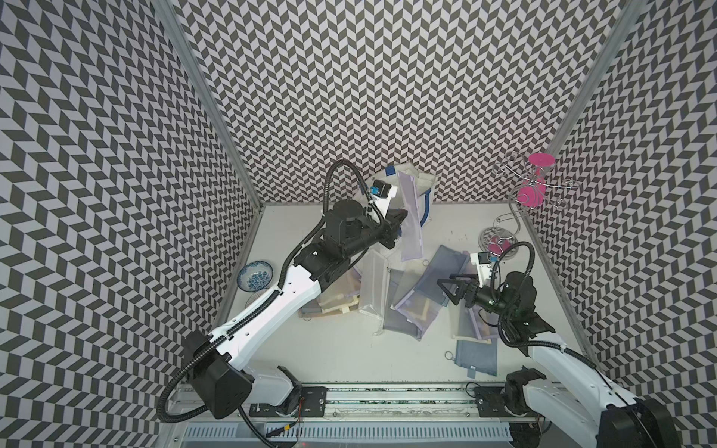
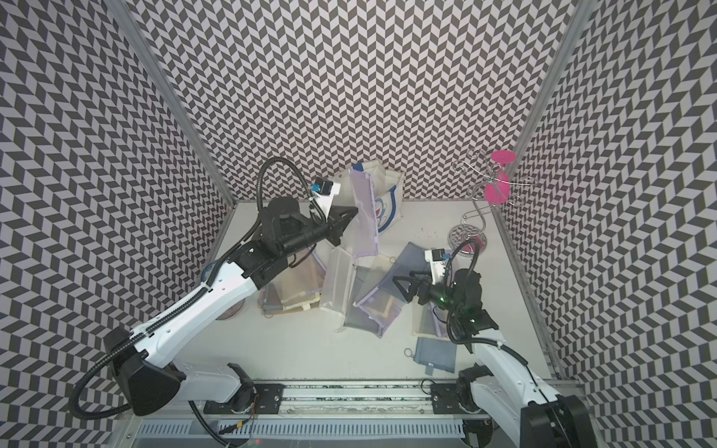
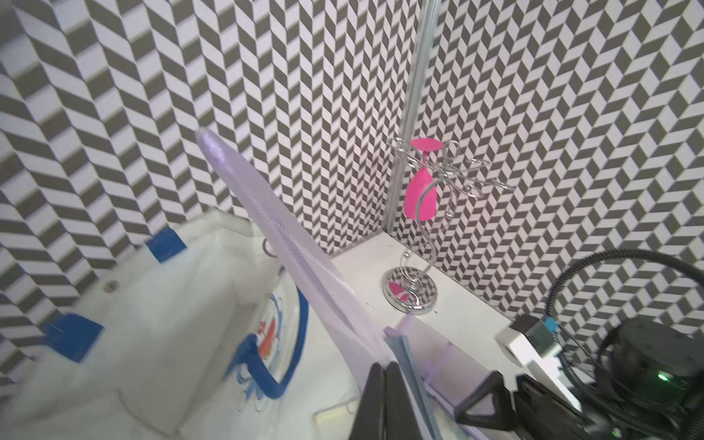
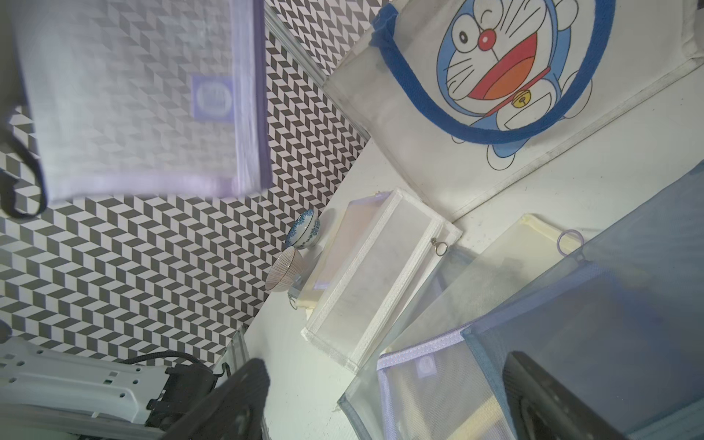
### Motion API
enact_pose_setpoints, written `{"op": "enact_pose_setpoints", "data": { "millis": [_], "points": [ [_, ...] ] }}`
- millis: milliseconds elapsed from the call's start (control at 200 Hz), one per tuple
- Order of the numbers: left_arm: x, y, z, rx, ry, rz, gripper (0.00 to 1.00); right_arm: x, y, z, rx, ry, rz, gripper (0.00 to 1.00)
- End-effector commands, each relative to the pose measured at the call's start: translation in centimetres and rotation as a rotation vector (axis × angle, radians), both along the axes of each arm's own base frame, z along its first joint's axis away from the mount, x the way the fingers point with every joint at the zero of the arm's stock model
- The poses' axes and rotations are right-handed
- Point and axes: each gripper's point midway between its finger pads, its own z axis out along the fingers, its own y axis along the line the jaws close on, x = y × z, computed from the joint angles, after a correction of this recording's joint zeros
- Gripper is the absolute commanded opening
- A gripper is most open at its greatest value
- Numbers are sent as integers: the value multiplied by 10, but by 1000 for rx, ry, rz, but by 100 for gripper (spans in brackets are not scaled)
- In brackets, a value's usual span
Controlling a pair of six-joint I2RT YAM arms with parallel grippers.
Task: Put the pencil pouch into the canvas bag
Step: Pick up the pencil pouch, then place the pencil pouch in the canvas bag.
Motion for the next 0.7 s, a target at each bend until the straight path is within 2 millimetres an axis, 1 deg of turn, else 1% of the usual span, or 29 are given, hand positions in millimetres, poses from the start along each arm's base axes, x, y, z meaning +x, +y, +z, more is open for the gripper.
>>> {"op": "enact_pose_setpoints", "data": {
  "millis": [0, 80, 215, 255, 330, 441, 541, 626, 696],
  "points": [
    [28, 10, 22, 73, -116, 41, 0, 3, 3, 27, -3, -102, 26, 97],
    [46, 7, 39, 109, -209, 68, 0, 2, 2, 29, -15, -111, 24, 97],
    [79, 3, 54, 177, -302, 131, 0, 0, -1, 36, -17, -140, 3, 97],
    [89, 2, 55, 199, -324, 148, 0, 0, -1, 38, -20, -148, 0, 97],
    [107, -1, 51, 256, -361, 182, 0, -1, -1, 41, -26, -160, 2, 97],
    [130, -2, 39, 330, -395, 210, 0, -4, -1, 44, -21, -170, 9, 97],
    [152, 4, 32, 373, -418, 227, 0, -11, 0, 47, 8, -178, 23, 97],
    [172, 12, 28, 422, -431, 257, 0, -13, 2, 46, 7, -178, 31, 97],
    [183, 16, 27, 452, -455, 267, 0, -13, 2, 46, -3, -182, 35, 97]
  ]
}}
